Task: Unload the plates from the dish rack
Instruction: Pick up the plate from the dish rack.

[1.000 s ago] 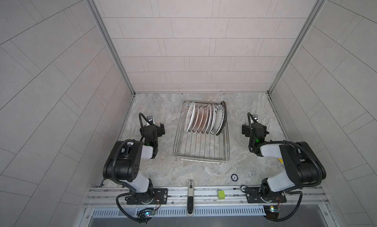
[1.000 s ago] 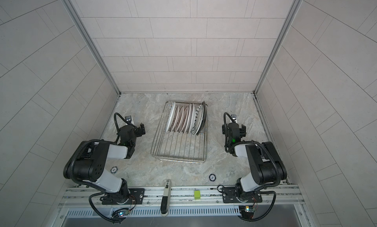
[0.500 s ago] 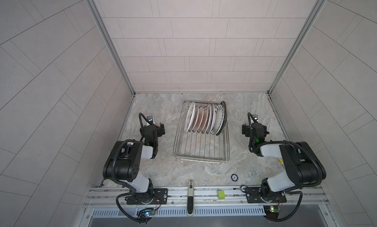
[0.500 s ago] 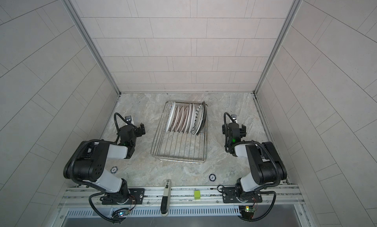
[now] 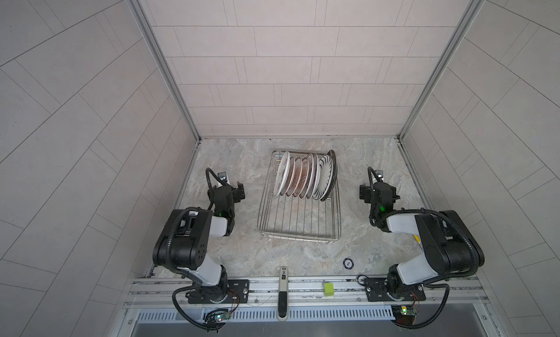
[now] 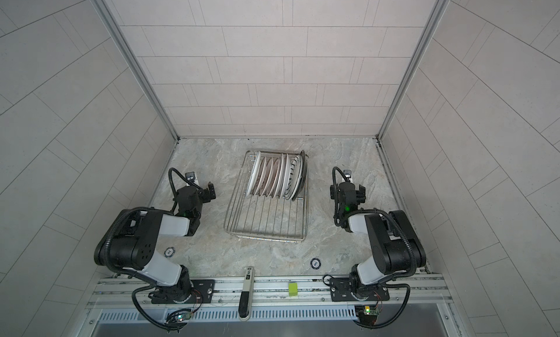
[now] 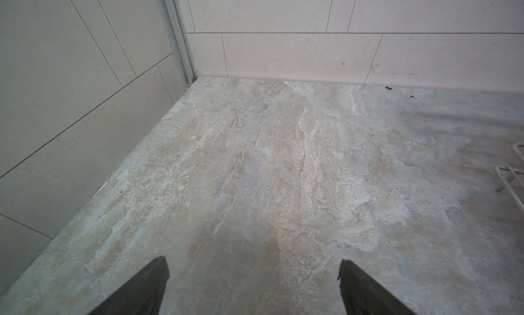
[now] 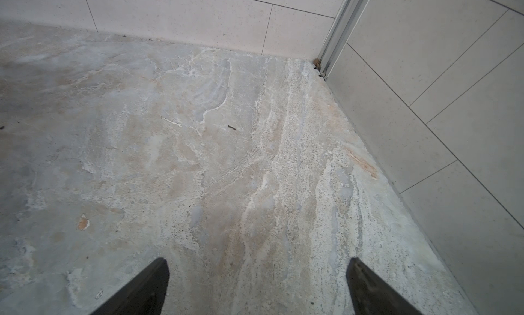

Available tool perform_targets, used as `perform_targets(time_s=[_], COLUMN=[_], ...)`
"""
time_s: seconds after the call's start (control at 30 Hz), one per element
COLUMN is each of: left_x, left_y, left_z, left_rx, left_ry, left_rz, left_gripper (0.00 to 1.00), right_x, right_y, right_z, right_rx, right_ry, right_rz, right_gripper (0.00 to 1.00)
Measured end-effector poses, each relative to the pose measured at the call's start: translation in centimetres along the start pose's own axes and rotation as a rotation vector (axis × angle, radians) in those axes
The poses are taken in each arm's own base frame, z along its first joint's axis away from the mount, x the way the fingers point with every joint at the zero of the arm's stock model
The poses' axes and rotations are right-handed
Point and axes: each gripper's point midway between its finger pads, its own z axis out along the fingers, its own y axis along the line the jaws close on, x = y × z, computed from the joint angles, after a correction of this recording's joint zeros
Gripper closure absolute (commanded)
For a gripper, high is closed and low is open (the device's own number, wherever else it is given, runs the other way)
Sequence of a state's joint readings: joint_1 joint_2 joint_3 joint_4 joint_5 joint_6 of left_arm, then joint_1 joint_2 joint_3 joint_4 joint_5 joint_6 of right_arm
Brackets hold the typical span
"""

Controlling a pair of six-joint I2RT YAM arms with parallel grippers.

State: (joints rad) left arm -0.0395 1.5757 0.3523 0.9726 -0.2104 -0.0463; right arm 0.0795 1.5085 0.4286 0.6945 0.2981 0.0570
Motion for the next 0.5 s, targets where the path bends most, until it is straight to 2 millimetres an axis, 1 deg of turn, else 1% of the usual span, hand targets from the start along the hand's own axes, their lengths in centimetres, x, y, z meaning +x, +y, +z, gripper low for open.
perform_targets(time_s=[0.03, 0.1, 0.13, 0.2, 0.27, 0.37, 0.5], left_x=[0.0, -0.3, -0.9, -2.9, -5.7, -9.1, -11.5], left_y=[0.1, 0.3, 0.4, 0.5, 0.7, 1.0, 0.9], left_z=[-0.3, -1.0, -1.4, -2.5, -3.9, -6.3, -9.0], left_rx=[-0.001, 0.000, 0.002, 0.009, 0.017, 0.051, 0.143], left_ry=[-0.003, -0.015, -0.028, -0.080, -0.158, -0.269, -0.346], left_rz=[-0.003, -0.006, -0.010, -0.024, -0.060, -0.167, -0.375], left_gripper=[0.00, 0.00, 0.00, 0.00, 0.00, 0.00, 0.00], right_x=[0.0, -1.3, -2.7, -5.4, -8.1, -10.8, -13.7], right_y=[0.1, 0.2, 0.3, 0.4, 0.2, -0.6, -1.7], right_z=[0.0, 0.0, -0.4, -1.7, -3.9, -6.8, -10.2], right_rx=[-0.003, -0.013, -0.021, -0.043, -0.076, -0.111, -0.154], right_ry=[0.021, 0.039, 0.023, -0.035, -0.106, -0.166, -0.184], right_rz=[-0.010, -0.019, -0.015, 0.005, 0.049, 0.140, 0.277], right_gripper=[0.00, 0.00, 0.00, 0.00, 0.00, 0.00, 0.00])
